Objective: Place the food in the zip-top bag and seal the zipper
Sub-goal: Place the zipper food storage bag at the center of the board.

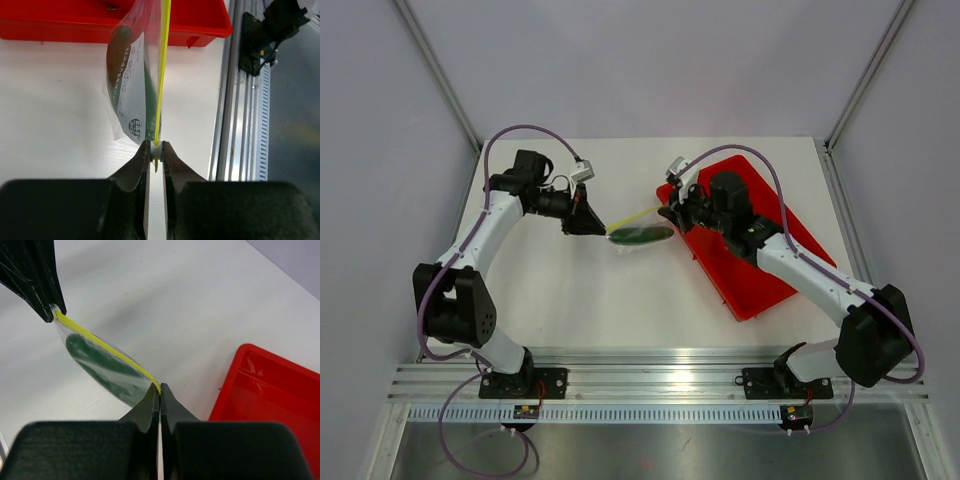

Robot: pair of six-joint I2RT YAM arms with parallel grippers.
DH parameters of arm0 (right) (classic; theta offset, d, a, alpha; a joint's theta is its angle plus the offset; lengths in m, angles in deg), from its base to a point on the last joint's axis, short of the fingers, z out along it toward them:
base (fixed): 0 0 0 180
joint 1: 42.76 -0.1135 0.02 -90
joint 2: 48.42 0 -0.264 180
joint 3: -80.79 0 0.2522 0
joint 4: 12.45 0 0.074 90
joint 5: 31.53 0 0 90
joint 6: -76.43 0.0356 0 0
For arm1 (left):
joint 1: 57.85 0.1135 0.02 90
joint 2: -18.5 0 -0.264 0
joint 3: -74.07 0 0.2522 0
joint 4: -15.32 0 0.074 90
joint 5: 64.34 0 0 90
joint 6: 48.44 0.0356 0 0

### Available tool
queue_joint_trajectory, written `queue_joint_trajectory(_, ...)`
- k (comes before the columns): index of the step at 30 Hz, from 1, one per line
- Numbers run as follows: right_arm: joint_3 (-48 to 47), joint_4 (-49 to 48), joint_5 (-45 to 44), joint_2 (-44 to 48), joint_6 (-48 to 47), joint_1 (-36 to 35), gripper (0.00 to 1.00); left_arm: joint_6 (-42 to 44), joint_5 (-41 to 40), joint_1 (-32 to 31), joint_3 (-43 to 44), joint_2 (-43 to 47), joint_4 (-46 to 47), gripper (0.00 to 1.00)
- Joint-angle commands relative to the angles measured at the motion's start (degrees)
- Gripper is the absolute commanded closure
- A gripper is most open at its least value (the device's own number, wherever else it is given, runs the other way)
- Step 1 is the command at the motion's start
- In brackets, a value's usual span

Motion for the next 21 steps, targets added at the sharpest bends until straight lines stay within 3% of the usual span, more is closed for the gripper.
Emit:
queue_joint_trajectory(1,-6.09,-10.35,0.58,-5.52,0.17,0.89,1.00,-3.34,-3.02,4.34,2.09,0.69,2.18,1.00)
queue_joint_trajectory(8,-19.97,-16.15,5.51,-21.17,-0.71,0.01,1.00,-12.58,-8.11,9.01,1.67,4.72,14.56,0.99)
queue_joint_trajectory(9,-20.42,-17.11,5.86,-23.18,-1.41,-0.25,0.99,-12.85,-8.56,9.01,0.61,5.70,15.81,0.97)
queue_joint_trajectory(10,-20.51,-17.47,6.56,-23.81,-1.59,-0.95,0.92,-12.67,-8.65,9.01,-0.36,6.58,16.34,0.95)
queue_joint_trajectory(11,-19.73,-17.56,7.18,-24.08,-2.02,-1.48,0.81,-11.98,-8.65,9.01,-1.33,8.68,16.52,0.72)
queue_joint_trajectory(12,-18.85,-18.17,7.53,-23.99,-2.73,-1.92,0.52,-12.23,-8.48,9.01,-3.86,9.83,16.78,0.58)
queue_joint_trajectory(13,-17.54,-18.79,7.53,-23.73,-2.91,-2.53,0.43,-12.49,-7.95,8.92,-5.45,11.32,17.39,0.43)
queue_joint_trajectory(14,-14.74,-19.23,7.27,-23.29,-3.08,-3.67,0.26,-12.58,-6.64,8.92,-7.47,14.29,19.23,0.01)
queue_joint_trajectory(15,-13.06,-20.10,6.92,-21.98,-3.00,-4.29,0.01,-13.19,-6.54,8.92,-10.97,16.15,20.90,0.01)
queue_joint_trajectory(21,-3.21,-18.02,-2.29,-12.07,0.77,-5.00,0.01,-18.90,-9.88,8.92,-13.21,23.02,26.63,0.01)
